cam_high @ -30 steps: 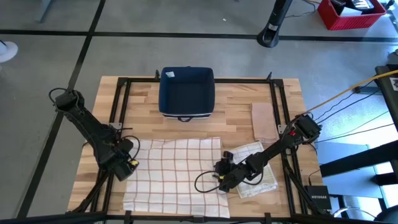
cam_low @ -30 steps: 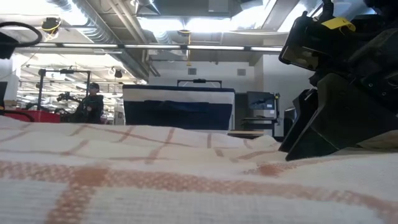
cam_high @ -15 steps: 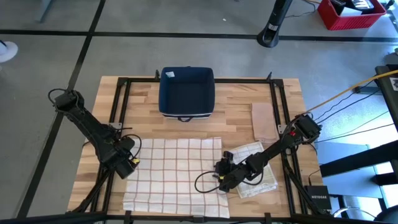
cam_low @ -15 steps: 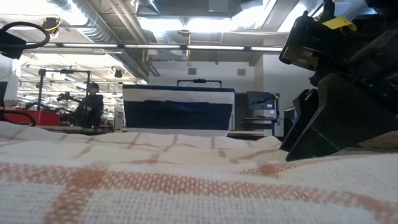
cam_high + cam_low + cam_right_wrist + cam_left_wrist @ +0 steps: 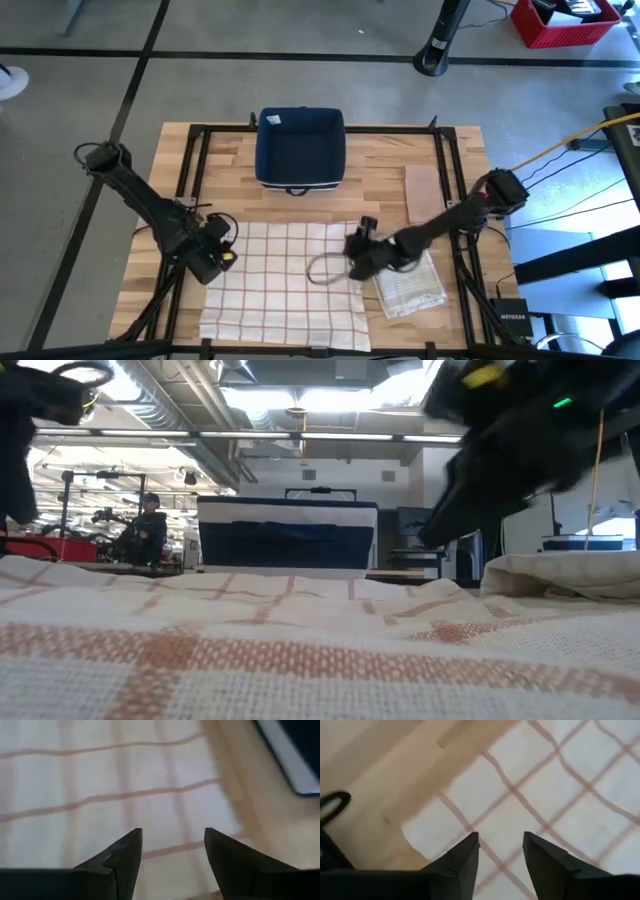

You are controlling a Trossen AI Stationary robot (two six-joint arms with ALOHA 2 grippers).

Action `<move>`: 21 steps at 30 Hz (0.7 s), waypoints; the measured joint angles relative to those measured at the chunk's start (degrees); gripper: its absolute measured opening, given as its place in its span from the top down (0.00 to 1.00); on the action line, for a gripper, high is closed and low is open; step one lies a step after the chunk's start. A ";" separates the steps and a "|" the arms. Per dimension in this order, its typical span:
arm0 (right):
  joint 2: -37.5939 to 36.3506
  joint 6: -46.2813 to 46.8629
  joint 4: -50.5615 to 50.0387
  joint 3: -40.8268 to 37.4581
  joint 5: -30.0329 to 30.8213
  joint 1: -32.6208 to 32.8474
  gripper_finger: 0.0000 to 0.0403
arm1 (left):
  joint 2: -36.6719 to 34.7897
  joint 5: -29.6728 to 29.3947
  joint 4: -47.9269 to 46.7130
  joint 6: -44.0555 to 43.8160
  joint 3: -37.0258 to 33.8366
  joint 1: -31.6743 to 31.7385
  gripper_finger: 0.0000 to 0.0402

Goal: Fold towel
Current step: Fold the white with brown pattern towel on the table

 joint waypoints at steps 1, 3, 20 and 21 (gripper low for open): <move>0.59 -1.11 -0.13 0.07 -1.14 -1.79 0.46 | 0.73 -0.17 -0.52 0.88 0.00 0.64 0.63; 2.19 -2.94 -1.28 -0.10 -5.83 -5.39 0.46 | 2.13 -0.27 -1.60 2.28 -0.04 1.83 0.63; 3.20 -12.43 -9.68 -0.91 -7.82 -20.91 0.46 | 13.97 -2.84 2.40 -0.90 -9.92 11.13 0.67; 3.23 -12.45 -9.84 -0.79 -7.80 -21.02 0.46 | 13.94 -2.85 2.42 -0.71 -9.91 11.52 0.67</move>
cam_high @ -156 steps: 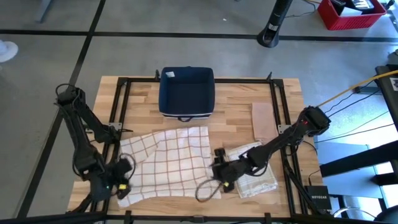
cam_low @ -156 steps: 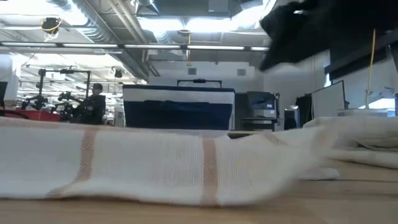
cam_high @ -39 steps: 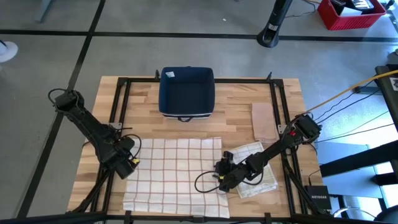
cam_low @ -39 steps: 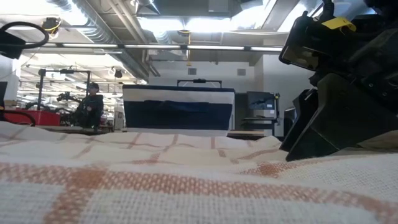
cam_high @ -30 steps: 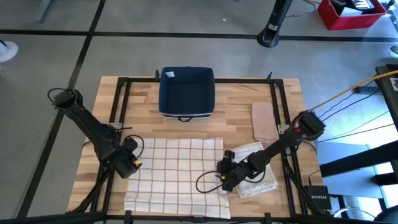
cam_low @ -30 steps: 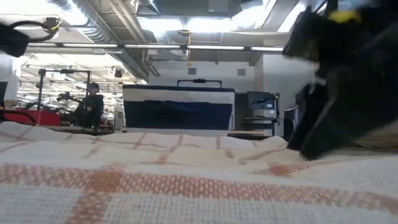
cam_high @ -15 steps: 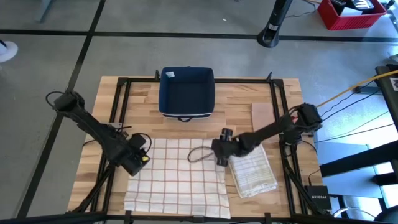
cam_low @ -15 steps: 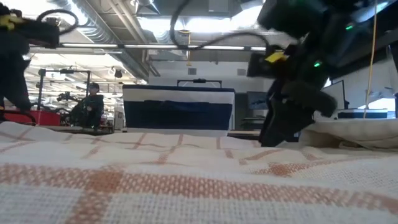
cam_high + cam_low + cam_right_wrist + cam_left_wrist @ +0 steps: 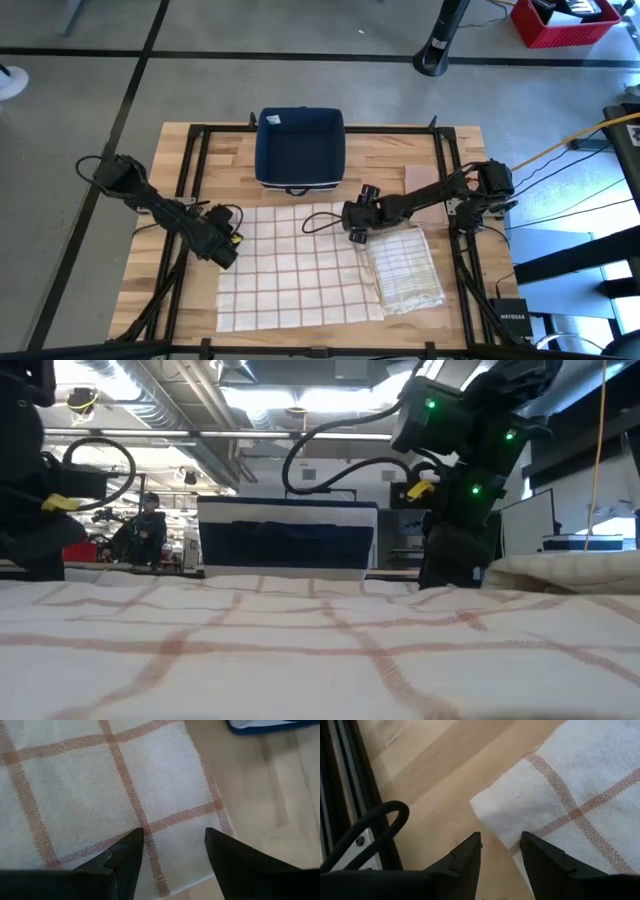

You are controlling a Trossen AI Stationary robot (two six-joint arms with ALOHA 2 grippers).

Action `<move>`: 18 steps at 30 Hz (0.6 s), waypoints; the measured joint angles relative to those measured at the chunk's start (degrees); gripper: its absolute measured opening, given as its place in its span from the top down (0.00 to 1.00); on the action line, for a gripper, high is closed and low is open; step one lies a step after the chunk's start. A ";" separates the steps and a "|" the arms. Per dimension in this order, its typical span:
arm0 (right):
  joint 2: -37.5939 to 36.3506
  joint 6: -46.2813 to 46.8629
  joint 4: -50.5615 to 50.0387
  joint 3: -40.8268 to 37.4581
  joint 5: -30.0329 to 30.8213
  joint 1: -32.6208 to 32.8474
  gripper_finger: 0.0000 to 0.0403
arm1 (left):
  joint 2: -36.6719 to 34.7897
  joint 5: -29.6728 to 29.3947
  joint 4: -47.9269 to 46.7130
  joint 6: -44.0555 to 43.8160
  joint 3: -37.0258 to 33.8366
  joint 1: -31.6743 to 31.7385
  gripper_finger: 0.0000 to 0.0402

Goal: Fold towel
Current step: Fold the white with brown pattern towel on the table

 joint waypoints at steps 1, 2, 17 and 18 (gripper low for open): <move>0.06 -0.02 -0.28 0.26 -0.06 -0.02 0.46 | -0.15 -0.01 -0.26 0.40 0.11 0.23 0.67; 0.04 -0.24 -0.59 0.61 -0.19 0.07 0.46 | -0.35 0.02 -0.55 1.24 0.52 0.29 0.67; -7.74 4.89 -1.34 8.63 -18.88 17.71 0.46 | -5.70 4.49 13.86 31.71 20.85 -11.20 0.67; -7.07 5.31 0.51 8.62 -19.09 20.35 0.46 | -5.49 5.82 18.76 34.53 20.86 -12.44 0.67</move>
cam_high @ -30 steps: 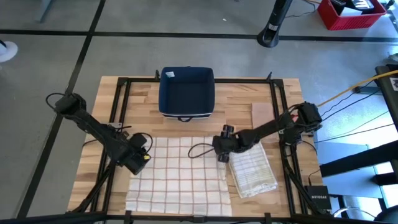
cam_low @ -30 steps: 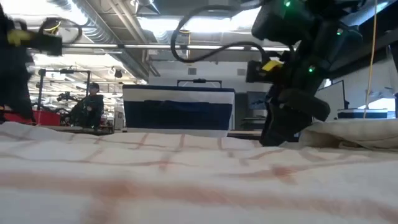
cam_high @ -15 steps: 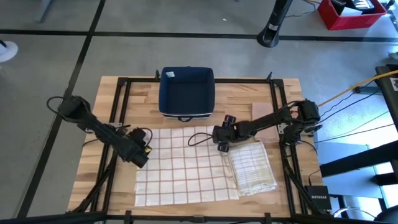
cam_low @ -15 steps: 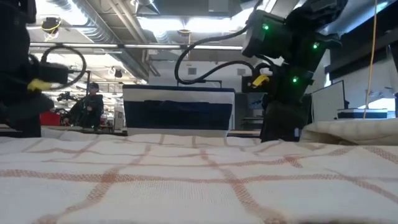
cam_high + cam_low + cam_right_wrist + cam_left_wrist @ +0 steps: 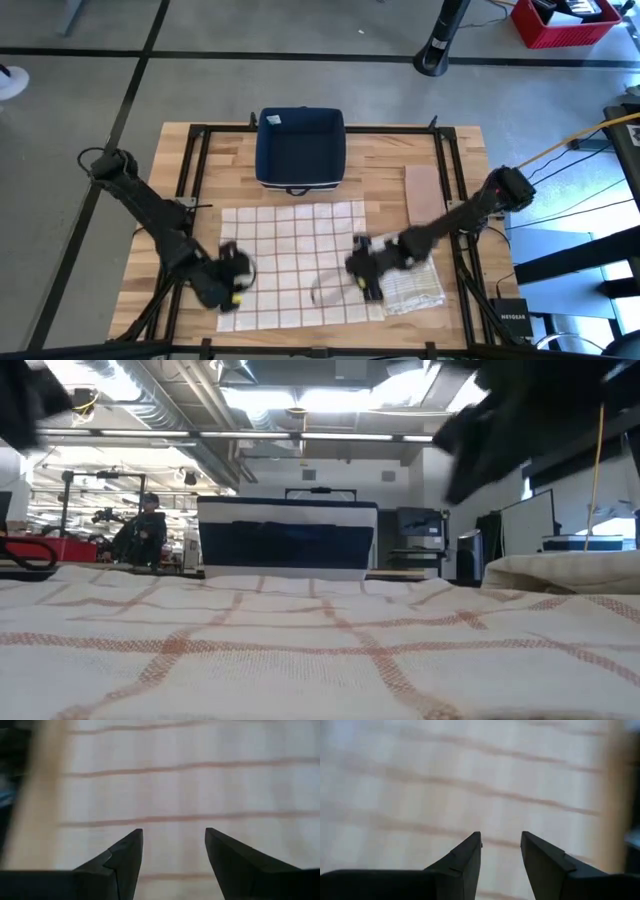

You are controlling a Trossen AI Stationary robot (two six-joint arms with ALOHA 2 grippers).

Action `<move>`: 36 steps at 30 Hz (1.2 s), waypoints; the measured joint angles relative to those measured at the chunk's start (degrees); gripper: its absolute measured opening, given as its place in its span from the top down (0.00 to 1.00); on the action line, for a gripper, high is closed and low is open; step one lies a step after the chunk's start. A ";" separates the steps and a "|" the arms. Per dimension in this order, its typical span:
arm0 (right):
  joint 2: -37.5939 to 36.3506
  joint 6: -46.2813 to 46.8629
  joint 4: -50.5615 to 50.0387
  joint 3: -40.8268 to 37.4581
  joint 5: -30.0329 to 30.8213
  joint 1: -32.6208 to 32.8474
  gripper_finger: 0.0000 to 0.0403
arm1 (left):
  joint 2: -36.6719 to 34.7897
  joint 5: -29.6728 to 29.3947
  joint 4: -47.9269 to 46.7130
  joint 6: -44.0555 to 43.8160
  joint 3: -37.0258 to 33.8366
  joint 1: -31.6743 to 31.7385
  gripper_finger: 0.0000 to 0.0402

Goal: Fold towel
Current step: Fold the white with brown pattern towel on the table

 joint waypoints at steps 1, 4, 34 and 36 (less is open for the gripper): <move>0.73 0.05 2.14 0.00 0.15 2.63 0.46 | 0.60 1.55 4.77 2.88 0.00 -1.33 0.67; 3.42 -0.60 7.80 0.00 2.40 9.54 0.46 | 4.05 6.23 13.92 7.60 0.07 -4.42 0.67; 14.78 3.21 11.77 0.00 11.52 18.04 0.46 | 32.67 21.92 0.86 -11.80 16.26 -9.34 0.67; 14.78 3.18 12.51 0.00 9.02 18.04 0.46 | 32.71 21.92 0.80 -11.80 16.24 -9.40 0.67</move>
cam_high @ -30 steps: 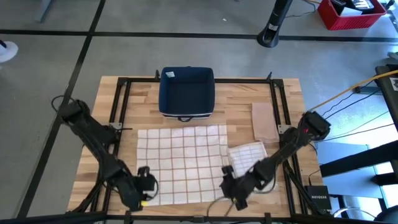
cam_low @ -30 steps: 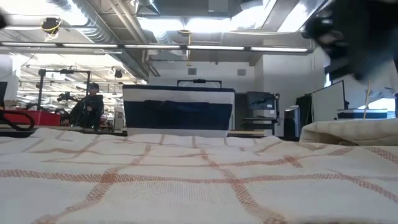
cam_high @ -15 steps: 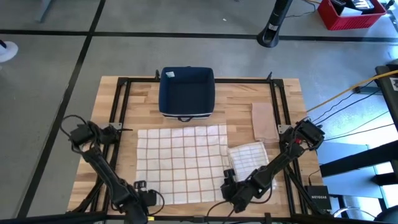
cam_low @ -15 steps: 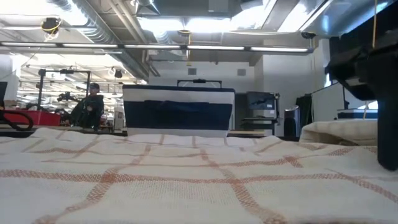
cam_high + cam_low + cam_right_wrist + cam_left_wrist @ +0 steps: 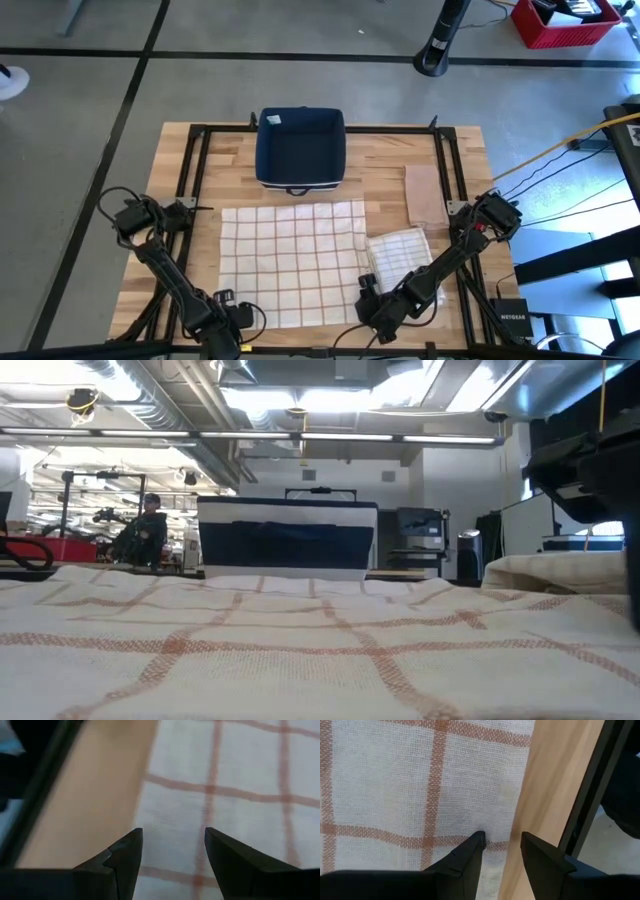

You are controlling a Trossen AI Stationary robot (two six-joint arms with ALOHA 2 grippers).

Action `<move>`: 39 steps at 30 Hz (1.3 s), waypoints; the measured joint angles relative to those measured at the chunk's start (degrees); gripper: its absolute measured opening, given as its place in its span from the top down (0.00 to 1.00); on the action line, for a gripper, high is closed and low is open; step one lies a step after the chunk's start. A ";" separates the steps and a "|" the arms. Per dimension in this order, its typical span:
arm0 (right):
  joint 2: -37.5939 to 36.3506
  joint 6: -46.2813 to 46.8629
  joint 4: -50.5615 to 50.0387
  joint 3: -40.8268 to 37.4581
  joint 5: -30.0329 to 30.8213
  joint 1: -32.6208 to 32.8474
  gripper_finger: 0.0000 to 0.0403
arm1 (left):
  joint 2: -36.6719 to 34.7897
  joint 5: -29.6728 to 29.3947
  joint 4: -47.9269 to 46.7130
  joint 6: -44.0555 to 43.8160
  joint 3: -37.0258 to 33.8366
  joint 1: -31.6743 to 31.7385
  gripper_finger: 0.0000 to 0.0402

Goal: Fold towel
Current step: Fold the white with brown pattern towel on the table

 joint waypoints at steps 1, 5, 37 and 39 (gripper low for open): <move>0.00 -0.01 0.81 0.00 -0.90 0.00 0.46 | 0.04 0.00 -0.08 -0.02 -0.02 -0.05 0.67; 0.08 -0.20 3.55 0.04 -2.58 0.07 0.46 | 0.09 -0.07 -0.36 -0.02 -0.09 -0.06 0.67; 4.34 -3.07 -16.93 16.72 5.53 1.46 0.98 | -7.68 -2.04 -10.49 4.33 5.54 -0.05 0.99; 4.13 -3.05 -19.94 18.54 6.41 1.49 0.97 | -9.34 -2.58 -11.95 4.33 6.03 -0.05 0.99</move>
